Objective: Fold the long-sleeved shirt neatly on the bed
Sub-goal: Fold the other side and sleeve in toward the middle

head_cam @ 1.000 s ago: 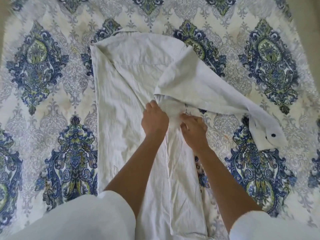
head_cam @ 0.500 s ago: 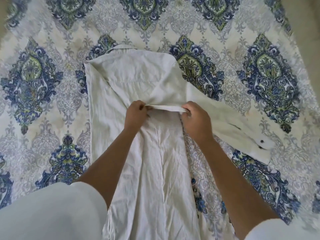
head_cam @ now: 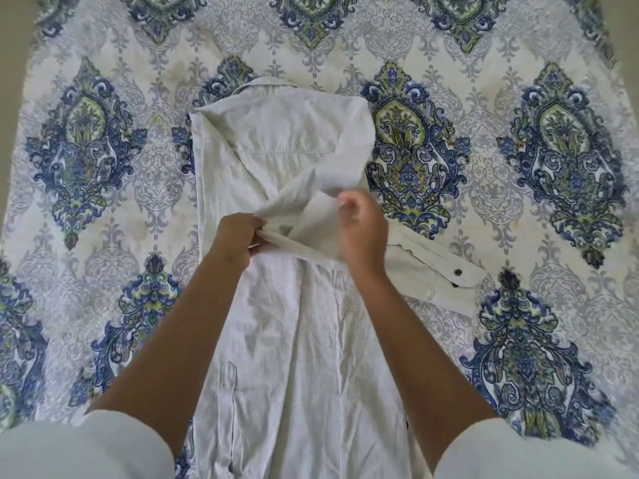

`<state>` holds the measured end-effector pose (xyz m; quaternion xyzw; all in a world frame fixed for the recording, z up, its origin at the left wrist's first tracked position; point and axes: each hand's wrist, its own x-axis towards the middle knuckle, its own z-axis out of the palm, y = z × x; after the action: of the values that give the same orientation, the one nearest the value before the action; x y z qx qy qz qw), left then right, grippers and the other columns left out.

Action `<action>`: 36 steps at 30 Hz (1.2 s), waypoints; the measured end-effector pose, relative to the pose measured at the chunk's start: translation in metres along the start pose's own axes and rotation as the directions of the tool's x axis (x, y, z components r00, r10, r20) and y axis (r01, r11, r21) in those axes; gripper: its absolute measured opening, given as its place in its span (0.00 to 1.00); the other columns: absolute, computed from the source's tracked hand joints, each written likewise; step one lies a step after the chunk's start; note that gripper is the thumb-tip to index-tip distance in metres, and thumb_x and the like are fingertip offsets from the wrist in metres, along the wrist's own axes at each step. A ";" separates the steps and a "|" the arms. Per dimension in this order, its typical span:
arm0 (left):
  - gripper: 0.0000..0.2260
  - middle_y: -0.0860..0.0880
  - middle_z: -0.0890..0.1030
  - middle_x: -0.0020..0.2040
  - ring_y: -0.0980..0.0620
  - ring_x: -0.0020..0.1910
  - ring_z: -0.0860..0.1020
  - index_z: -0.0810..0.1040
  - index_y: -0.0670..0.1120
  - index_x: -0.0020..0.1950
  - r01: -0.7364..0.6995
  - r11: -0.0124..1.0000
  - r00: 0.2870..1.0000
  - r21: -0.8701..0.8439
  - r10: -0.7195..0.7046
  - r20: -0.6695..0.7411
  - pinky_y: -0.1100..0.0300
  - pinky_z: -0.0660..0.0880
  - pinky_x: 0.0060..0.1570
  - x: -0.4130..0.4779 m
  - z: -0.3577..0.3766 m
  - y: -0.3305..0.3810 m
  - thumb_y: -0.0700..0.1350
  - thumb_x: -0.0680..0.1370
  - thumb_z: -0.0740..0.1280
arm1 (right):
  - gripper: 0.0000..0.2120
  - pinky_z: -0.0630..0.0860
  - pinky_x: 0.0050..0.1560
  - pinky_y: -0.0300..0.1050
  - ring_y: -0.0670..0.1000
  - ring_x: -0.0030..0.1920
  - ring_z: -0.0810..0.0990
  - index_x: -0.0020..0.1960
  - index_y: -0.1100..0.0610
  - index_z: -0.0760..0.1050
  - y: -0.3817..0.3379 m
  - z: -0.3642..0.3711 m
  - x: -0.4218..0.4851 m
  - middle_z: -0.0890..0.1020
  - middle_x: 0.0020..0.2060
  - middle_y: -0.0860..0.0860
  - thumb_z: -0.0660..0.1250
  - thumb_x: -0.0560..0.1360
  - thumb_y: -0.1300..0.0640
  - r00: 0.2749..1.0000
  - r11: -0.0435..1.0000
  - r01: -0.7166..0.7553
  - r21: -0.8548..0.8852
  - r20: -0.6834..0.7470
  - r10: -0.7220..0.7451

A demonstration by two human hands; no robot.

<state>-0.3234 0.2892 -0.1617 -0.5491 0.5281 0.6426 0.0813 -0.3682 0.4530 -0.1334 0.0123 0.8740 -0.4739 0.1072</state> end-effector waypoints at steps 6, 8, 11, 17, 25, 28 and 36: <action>0.14 0.41 0.73 0.60 0.43 0.61 0.69 0.74 0.40 0.60 -0.475 0.587 0.709 0.655 0.697 -0.111 0.56 0.66 0.55 -0.023 0.042 0.023 0.46 0.78 0.62 | 0.12 0.74 0.57 0.55 0.55 0.52 0.78 0.58 0.58 0.72 -0.001 -0.001 0.055 0.79 0.51 0.52 0.63 0.75 0.62 0.969 0.991 -0.135 0.025 0.213 0.126; 0.16 0.41 0.75 0.56 0.43 0.59 0.70 0.76 0.40 0.55 -0.595 0.505 0.678 0.624 0.733 0.053 0.56 0.66 0.56 -0.022 0.061 0.043 0.51 0.79 0.59 | 0.16 0.73 0.60 0.51 0.53 0.54 0.77 0.61 0.60 0.73 -0.013 0.007 0.058 0.79 0.49 0.51 0.61 0.74 0.68 0.924 0.974 -0.136 0.182 0.378 0.059; 0.27 0.38 0.78 0.48 0.39 0.53 0.75 0.76 0.38 0.46 -0.565 0.563 0.761 0.604 0.638 0.116 0.44 0.73 0.54 0.000 0.076 0.072 0.63 0.75 0.57 | 0.27 0.69 0.64 0.44 0.50 0.62 0.73 0.68 0.61 0.68 -0.025 0.015 0.053 0.77 0.60 0.56 0.55 0.72 0.77 0.845 0.921 -0.152 0.358 0.531 -0.067; 0.04 0.45 0.74 0.40 0.42 0.49 0.75 0.73 0.42 0.42 -0.440 0.223 0.724 0.870 0.661 0.196 0.52 0.67 0.47 0.017 0.079 0.092 0.40 0.73 0.60 | 0.16 0.72 0.52 0.44 0.49 0.52 0.76 0.64 0.57 0.72 0.012 -0.002 0.053 0.79 0.54 0.52 0.60 0.77 0.60 0.894 0.985 -0.025 -0.170 0.436 0.097; 0.11 0.49 0.72 0.24 0.50 0.27 0.72 0.70 0.42 0.32 -0.283 0.810 0.939 0.513 0.343 -0.023 0.63 0.69 0.27 0.049 0.062 0.112 0.36 0.74 0.62 | 0.08 0.60 0.30 0.39 0.45 0.27 0.65 0.38 0.59 0.74 0.012 -0.027 0.029 0.70 0.28 0.49 0.65 0.75 0.58 0.697 0.950 0.123 -0.287 0.706 0.123; 0.12 0.45 0.70 0.25 0.49 0.22 0.71 0.69 0.40 0.33 -0.206 0.971 0.977 0.119 0.211 -0.034 0.63 0.68 0.21 0.048 0.063 0.112 0.29 0.74 0.59 | 0.10 0.72 0.37 0.41 0.49 0.35 0.77 0.53 0.61 0.79 0.004 -0.009 0.012 0.82 0.40 0.54 0.66 0.75 0.58 0.676 0.991 -0.035 -0.129 0.727 0.119; 0.11 0.46 0.77 0.53 0.50 0.45 0.80 0.75 0.44 0.53 -0.578 0.809 0.795 0.110 0.588 -0.147 0.59 0.76 0.45 0.003 0.052 0.058 0.37 0.74 0.58 | 0.18 0.69 0.54 0.51 0.54 0.55 0.72 0.55 0.57 0.71 0.020 0.001 0.001 0.76 0.49 0.52 0.67 0.71 0.48 0.804 0.809 0.230 -0.541 0.574 0.155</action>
<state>-0.3971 0.3027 -0.1383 -0.4111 0.6953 0.5700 -0.1506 -0.3666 0.4633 -0.1502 -0.1883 0.8980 -0.1619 0.3633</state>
